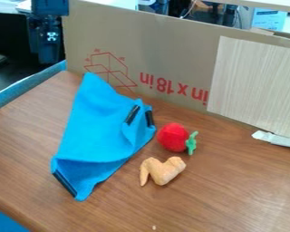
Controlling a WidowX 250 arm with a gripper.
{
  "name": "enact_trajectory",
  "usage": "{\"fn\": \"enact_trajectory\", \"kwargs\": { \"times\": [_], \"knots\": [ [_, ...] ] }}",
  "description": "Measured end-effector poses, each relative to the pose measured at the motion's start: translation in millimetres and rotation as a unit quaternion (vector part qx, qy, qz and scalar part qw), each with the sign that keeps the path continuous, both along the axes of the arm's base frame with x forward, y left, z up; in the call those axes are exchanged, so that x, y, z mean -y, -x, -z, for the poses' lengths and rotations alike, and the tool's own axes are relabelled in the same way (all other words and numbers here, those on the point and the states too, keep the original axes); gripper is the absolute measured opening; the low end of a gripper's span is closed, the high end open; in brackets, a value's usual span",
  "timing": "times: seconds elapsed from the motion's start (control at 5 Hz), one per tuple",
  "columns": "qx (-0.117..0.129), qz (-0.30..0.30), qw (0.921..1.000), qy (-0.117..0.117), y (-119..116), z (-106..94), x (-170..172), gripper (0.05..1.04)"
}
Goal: Unfold the cloth from top right to bottom left
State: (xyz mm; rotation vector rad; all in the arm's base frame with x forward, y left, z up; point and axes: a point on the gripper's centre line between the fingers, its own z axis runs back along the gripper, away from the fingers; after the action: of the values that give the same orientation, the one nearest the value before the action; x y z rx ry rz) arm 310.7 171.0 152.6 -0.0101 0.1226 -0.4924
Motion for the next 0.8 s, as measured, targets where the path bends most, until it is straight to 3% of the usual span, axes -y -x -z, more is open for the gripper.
{"fn": "enact_trajectory", "kwargs": {
  "times": [0.2,0.4,0.8],
  "knots": [
    [-0.015,-0.004,0.9998,0.01,-0.8,15.4,1.0,1.0],
    [0.012,-0.02,0.9997,0.005,-17.4,28.1,24.2,1.0],
    [0.077,-0.076,0.9941,-0.004,-46.5,28.2,54.9,1.0]
  ]
}}
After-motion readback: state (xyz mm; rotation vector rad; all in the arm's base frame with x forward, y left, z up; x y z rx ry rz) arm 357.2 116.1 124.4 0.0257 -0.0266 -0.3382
